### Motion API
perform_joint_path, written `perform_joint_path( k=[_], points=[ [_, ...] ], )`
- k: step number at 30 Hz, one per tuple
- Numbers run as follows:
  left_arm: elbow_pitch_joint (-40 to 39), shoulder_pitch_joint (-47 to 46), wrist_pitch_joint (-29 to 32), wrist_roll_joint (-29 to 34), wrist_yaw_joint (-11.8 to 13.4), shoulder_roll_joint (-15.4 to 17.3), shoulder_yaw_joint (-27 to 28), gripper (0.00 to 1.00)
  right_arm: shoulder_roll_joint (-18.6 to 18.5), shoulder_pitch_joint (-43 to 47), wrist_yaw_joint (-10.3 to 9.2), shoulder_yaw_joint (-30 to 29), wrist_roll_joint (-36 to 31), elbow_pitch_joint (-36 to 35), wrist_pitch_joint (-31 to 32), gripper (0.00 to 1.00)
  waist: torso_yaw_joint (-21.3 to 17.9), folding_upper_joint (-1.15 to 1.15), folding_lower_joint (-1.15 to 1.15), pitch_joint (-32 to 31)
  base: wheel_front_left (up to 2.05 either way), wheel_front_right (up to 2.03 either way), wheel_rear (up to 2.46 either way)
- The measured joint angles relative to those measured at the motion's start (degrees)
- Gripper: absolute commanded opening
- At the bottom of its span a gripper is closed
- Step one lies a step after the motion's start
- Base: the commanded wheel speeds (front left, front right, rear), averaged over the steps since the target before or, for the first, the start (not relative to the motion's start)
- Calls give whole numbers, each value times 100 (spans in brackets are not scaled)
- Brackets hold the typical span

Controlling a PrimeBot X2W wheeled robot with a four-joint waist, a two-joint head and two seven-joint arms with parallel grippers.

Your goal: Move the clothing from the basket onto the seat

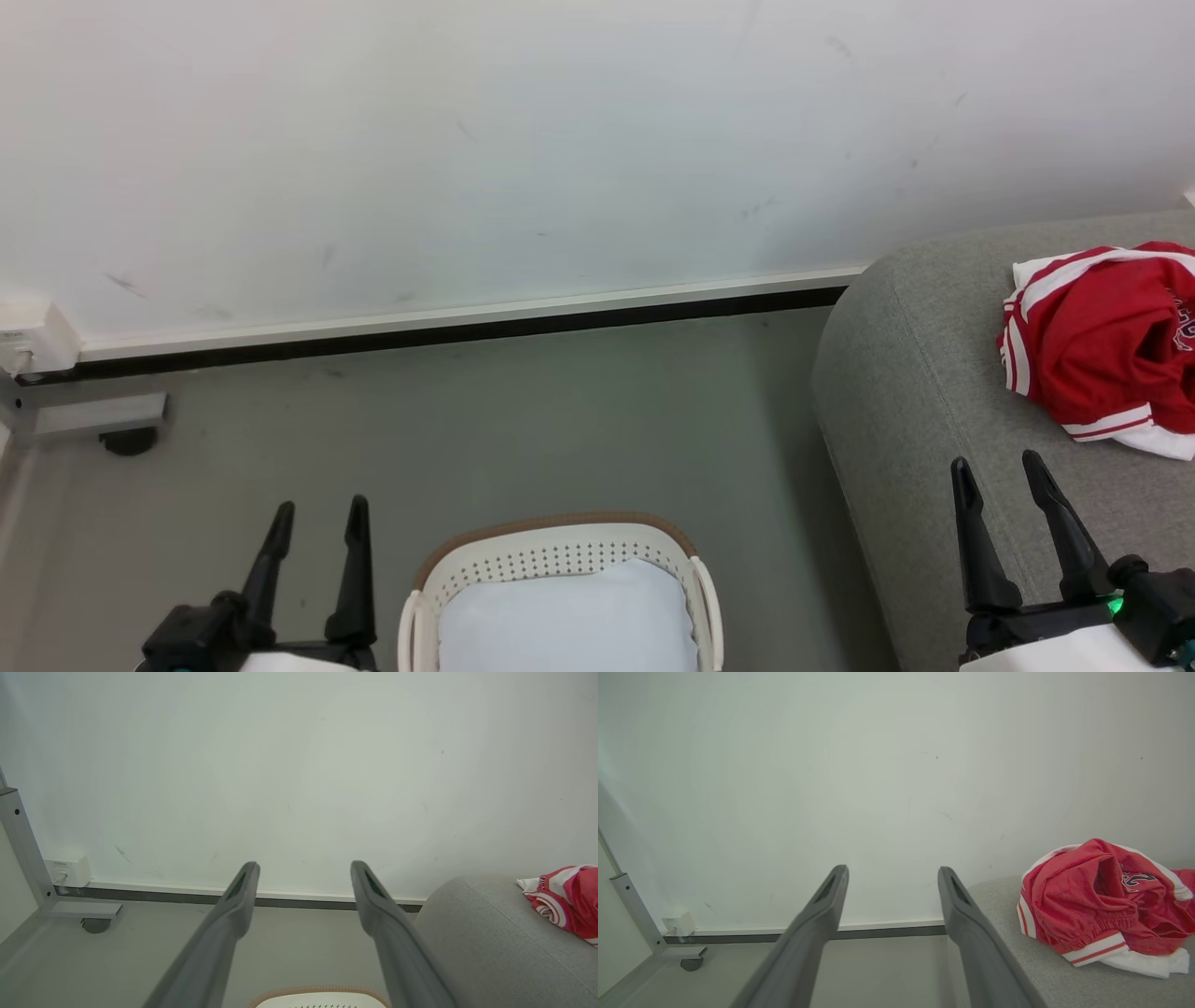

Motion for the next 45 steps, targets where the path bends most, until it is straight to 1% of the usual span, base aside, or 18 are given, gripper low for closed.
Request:
perform_joint_path(
  k=[14, 15, 19, 21, 30, 45],
  points=[
    [49, -9, 0, -16, 0, -1, -38, 100, 21, -2, 0, 21, -1, 32, 0, 100, -10, 0, 0, 20, 0, 0, 0],
    [64, -9, 1, -38, -14, -1, -52, 0, 21, -2, 0, 20, -2, 32, 0, 0, -8, 0, 0, 20, 0, 0, 0],
    [260, 86, 11, -41, -15, -30, -76, 0, 73, 118, 0, 43, 12, 196, 13, 0, -6, 0, 0, 21, 0, 0, 0],
    [332, 103, 83, -138, -15, -40, -60, 0, 92, 162, 0, 42, 155, 238, 47, 0, 7, 0, 0, 19, 0, 0, 0],
    [374, 85, 345, -1135, -25, -40, 20, 0, 92, 158, 0, -49, 1034, 274, 279, 0, 66, 0, 0, 11, 0, 0, 0],
    [411, -11, 698, -2546, -68, -40, 107, 0, 98, 133, 0, -223, 2359, 330, 602, 0, 164, 0, 0, -3, 0, 0, 0]
  ],
)
